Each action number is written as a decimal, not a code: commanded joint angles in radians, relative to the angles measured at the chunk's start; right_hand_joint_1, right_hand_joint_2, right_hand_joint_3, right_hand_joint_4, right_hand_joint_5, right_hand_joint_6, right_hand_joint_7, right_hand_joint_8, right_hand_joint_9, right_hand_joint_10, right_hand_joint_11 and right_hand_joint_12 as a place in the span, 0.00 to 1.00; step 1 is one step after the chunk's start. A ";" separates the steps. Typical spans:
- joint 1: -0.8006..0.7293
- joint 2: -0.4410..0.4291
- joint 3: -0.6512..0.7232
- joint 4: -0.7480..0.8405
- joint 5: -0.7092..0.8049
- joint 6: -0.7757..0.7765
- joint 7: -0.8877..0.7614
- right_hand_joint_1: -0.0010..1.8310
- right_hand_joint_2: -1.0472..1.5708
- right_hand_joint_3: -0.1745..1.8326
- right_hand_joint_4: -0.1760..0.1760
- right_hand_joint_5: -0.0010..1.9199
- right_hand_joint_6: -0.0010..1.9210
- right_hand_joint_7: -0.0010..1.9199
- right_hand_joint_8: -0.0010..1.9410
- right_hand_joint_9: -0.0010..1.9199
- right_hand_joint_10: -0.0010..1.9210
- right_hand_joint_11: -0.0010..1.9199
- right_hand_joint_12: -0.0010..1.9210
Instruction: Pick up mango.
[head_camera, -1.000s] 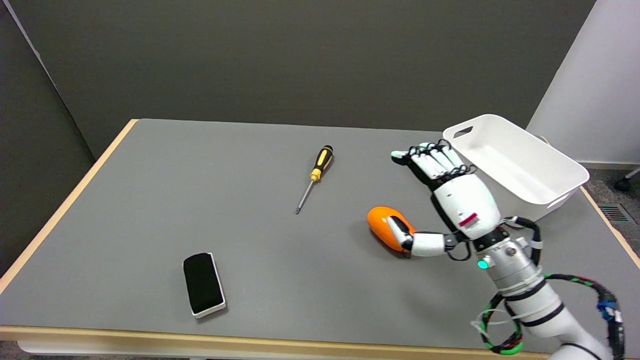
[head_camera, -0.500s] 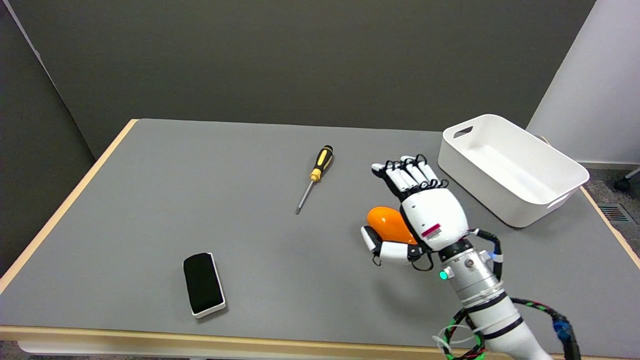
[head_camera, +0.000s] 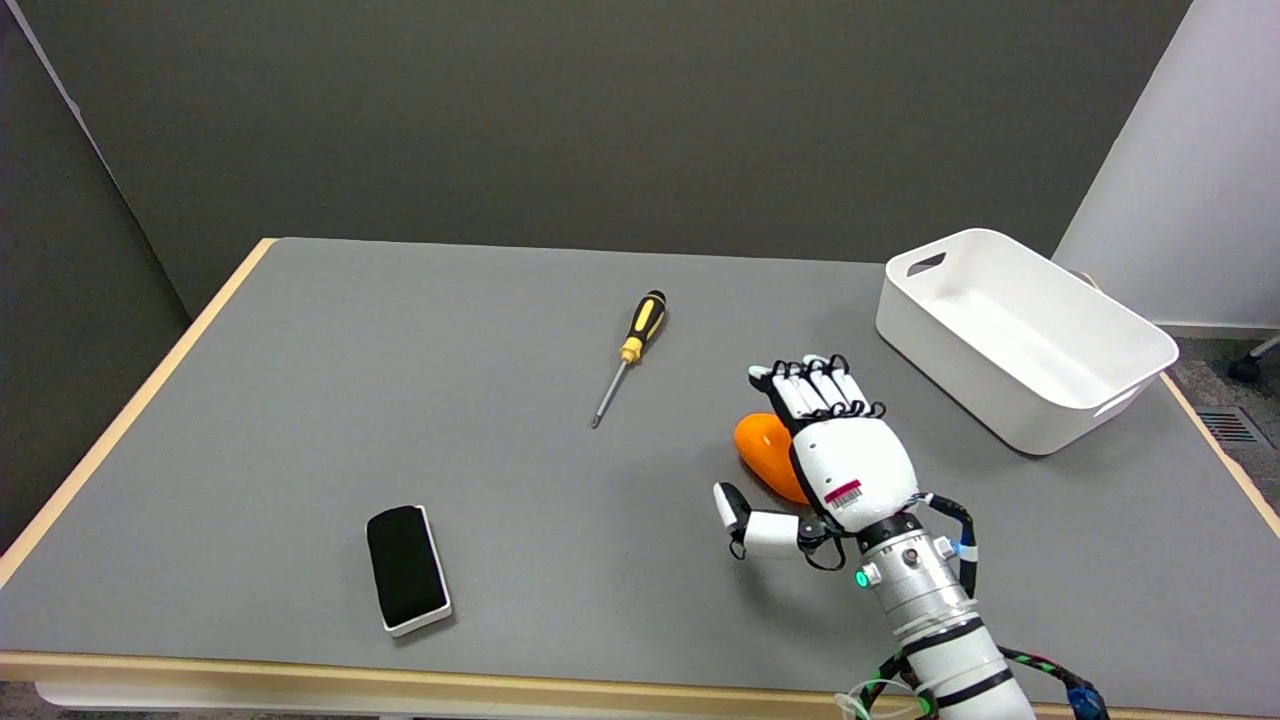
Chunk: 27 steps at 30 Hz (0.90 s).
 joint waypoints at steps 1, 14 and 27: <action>0.096 -0.022 -0.051 -0.080 0.163 -0.028 -0.072 0.28 0.63 0.55 0.21 0.09 0.24 0.13 0.24 0.05 0.40 0.00 0.30; 0.149 -0.010 -0.051 -0.123 0.231 -0.080 -0.072 0.29 0.65 0.48 0.20 0.10 0.20 0.14 0.19 0.03 0.42 0.00 0.30; 0.135 -0.002 -0.048 -0.139 0.236 -0.061 -0.064 0.28 0.63 0.52 0.20 0.10 0.22 0.14 0.22 0.06 0.42 0.00 0.29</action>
